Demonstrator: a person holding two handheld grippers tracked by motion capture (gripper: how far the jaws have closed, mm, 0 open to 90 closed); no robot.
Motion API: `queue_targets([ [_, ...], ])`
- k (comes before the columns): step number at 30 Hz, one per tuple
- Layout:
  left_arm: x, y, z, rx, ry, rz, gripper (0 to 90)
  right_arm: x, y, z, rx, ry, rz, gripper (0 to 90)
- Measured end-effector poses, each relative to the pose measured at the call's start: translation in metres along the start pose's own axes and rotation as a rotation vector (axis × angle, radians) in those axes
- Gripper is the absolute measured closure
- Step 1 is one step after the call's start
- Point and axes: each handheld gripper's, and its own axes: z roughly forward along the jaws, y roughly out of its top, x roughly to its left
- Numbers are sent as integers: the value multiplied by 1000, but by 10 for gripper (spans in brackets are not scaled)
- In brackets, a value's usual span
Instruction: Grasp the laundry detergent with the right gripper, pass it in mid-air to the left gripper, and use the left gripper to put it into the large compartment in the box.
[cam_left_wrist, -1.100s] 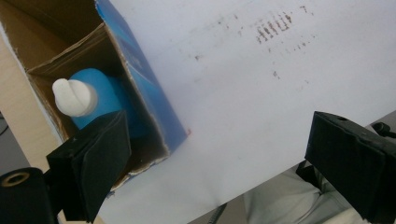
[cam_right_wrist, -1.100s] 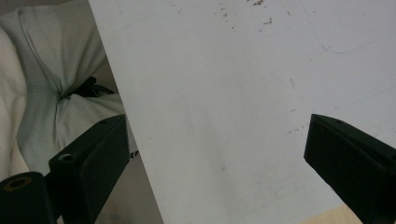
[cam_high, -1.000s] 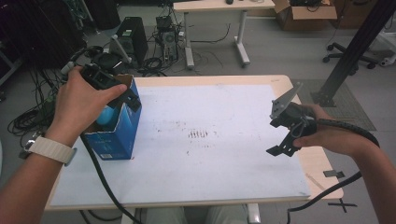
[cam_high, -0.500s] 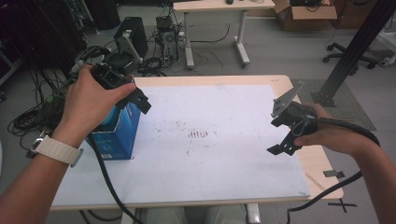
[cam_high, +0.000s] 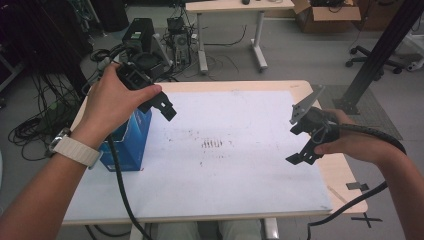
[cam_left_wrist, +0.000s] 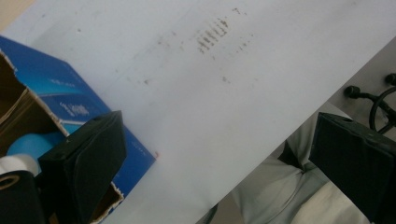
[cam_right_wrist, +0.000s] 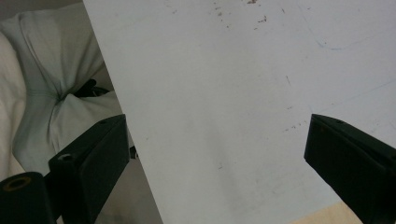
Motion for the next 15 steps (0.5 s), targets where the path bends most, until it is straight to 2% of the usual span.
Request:
queue_targets([
  [5,-3,9,7,37,-26,67,46,-2,2,0,-1,4,-1,68],
  [15,-12,25,18,38,-78,187,45,-5,7,2,9,11,-1,68],
])
